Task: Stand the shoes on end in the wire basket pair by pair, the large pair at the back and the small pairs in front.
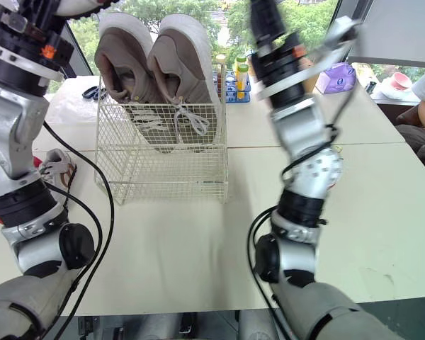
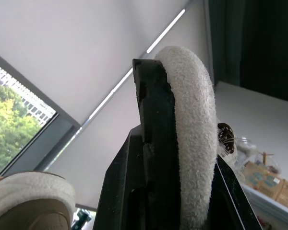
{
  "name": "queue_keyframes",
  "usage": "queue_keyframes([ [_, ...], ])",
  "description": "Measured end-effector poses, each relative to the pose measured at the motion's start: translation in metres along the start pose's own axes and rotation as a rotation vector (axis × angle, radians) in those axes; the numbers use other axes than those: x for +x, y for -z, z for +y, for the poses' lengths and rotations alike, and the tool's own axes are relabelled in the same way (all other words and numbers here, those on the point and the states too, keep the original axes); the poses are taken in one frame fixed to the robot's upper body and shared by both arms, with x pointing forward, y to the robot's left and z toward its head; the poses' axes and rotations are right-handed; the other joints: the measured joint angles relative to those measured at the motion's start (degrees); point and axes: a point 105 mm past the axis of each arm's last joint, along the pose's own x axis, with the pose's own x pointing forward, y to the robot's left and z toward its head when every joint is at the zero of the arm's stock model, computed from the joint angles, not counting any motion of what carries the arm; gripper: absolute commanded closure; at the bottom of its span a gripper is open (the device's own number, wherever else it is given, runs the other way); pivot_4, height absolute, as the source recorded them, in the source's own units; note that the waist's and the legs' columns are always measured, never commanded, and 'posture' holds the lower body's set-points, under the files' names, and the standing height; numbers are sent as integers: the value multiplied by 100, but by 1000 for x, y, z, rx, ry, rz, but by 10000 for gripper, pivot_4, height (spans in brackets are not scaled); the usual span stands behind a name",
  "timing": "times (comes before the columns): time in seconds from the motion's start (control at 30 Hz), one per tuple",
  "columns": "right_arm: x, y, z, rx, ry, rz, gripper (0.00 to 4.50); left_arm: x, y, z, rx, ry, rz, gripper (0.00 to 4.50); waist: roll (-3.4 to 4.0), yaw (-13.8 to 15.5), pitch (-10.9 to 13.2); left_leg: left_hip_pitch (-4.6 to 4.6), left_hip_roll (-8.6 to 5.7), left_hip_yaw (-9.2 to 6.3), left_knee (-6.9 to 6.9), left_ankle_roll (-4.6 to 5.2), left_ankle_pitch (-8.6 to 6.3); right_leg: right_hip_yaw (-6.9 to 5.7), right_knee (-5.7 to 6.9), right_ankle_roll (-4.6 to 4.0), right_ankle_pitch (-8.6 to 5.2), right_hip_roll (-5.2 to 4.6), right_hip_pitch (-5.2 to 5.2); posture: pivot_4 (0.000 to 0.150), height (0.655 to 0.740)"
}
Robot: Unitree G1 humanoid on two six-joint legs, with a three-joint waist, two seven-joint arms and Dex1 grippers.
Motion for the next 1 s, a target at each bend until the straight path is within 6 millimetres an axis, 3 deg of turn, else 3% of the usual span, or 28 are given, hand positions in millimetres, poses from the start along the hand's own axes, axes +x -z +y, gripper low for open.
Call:
queue_keyframes([
  [0.17, 12, 17, 15, 2, -38, 48, 186, 0, 8, 4, -22, -3, -1, 42101, -2, 38, -1, 2, -6, -8, 29, 17, -8, -3, -16, 0, -1, 3, 32, 1500, 7400],
  [0.37, 19, 19, 22, 2, -58, 35, 186, -11, 36, 22, -57, -69, 63, 42101, -2, 11, -1, 4, 3, -9, 31, 19, -10, -3, -19, 0, -1, 18, 35, 1500, 7400],
  [0.6, 19, 19, 21, -9, -51, 48, 186, -13, 45, 26, -17, -82, 79, 42101, -1, 11, -1, 4, 7, -10, 30, 19, -10, -3, -21, 0, -1, 27, 34, 1500, 7400],
  [0.7, 18, 19, 20, -26, -47, 66, 8035, -13, 46, 27, 0, -85, 85, 42101, -1, 16, -1, 3, 7, -10, 30, 19, -10, -3, -22, 0, -1, 27, 34, 1500, 7400],
  [0.87, 17, 19, 16, -42, -26, 78, 30094, -12, 46, 21, 18, -60, 86, 42101, -1, 13, -1, 3, 9, -10, 30, 19, -10, -3, -23, 0, -1, 27, 35, 1500, 7400],
  [0.93, 17, 18, 15, -49, -22, 80, 35650, -12, 46, 19, 32, -54, 85, 42101, -1, 12, -1, 3, 10, -10, 30, 19, -10, -3, -23, 0, -1, 27, 35, 1500, 7400],
  [1.0, 17, 18, 15, -50, -21, 81, 36321, -12, 46, 17, 51, -51, 82, 31701, -1, 13, -1, 3, 10, -10, 30, 19, -10, -3, -24, -1, -1, 27, 35, 1500, 7400],
])
